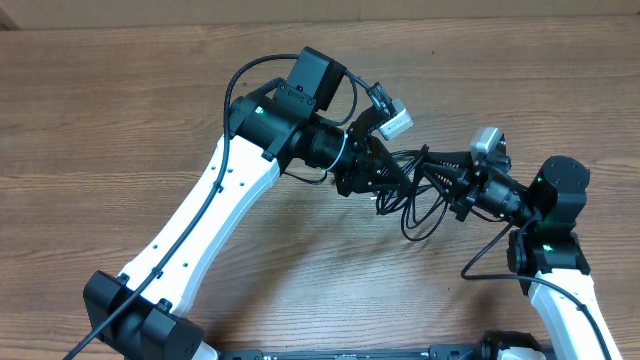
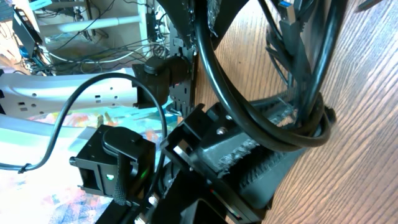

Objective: Untangle cables

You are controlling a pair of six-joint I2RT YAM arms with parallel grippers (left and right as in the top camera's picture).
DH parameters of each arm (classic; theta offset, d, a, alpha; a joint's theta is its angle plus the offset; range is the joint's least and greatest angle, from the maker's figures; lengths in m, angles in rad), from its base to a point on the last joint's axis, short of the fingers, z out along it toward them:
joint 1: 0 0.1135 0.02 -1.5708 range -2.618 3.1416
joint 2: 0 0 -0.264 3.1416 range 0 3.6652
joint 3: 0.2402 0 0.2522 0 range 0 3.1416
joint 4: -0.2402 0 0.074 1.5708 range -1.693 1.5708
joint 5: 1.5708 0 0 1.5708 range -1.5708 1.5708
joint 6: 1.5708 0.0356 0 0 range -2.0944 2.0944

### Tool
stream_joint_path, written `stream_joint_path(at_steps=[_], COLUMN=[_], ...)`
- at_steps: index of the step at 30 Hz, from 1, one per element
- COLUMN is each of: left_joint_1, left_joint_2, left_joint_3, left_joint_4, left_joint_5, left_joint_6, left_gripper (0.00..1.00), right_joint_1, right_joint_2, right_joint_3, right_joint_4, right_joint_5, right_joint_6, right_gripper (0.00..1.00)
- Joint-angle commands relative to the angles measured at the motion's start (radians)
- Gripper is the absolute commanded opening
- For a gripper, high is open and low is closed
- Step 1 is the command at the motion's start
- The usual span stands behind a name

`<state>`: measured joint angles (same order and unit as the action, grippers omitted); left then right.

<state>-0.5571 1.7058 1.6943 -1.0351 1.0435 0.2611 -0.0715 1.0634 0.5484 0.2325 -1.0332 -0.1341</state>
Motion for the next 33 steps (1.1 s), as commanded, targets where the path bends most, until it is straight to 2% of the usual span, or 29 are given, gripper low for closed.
stream_joint_path(at_steps=[1,9,12,14,15,17,21,29,33], left_joint_1=[-0.008,-0.004,-0.004,-0.001,0.002,0.002,0.001,0.000,0.000], left_joint_2=[-0.028,-0.029,-0.029,-0.028,-0.029,-0.028,-0.028,-0.028,-0.028], left_joint_3=[0.025,0.025,0.025,0.025,0.025,0.025,0.025,0.025,0.025], left_joint_4=[0.013,0.044,0.091,0.111,0.114,0.113,0.112,0.076,0.051], left_joint_5=[0.025,0.000,-0.142,-0.281,-0.397,-0.525,-0.659,-0.662,-0.650], left_joint_6=[-0.007,-0.022,-0.183,-0.316,-0.422,-0.531,-0.643,-0.642,-0.606], left_gripper=[0.04,0.04,0.04,0.04,0.04,0.04,0.04,0.04,0.04], right_joint_1=[-0.002,-0.002,-0.002,-0.002,-0.002,-0.002,-0.002,-0.002,-0.002], right_joint_2=[0.000,0.000,0.000,0.000,0.000,0.000,0.000,0.000,0.000], right_joint_3=[0.014,0.014,0.014,0.014,0.014,0.014,0.014,0.014,0.014], right_joint_4=[-0.003,-0.027,-0.037,-0.037,-0.037,-0.037,-0.037,-0.036,-0.038], right_joint_5=[0.000,0.000,-0.007,-0.015,-0.016,-0.016,-0.016,0.010,0.216], right_joint_6=[0.006,0.006,0.005,0.005,0.006,0.006,0.006,0.039,0.224], right_gripper=[0.08,0.07,0.07,0.07,0.06,0.07,0.06,0.04,0.04])
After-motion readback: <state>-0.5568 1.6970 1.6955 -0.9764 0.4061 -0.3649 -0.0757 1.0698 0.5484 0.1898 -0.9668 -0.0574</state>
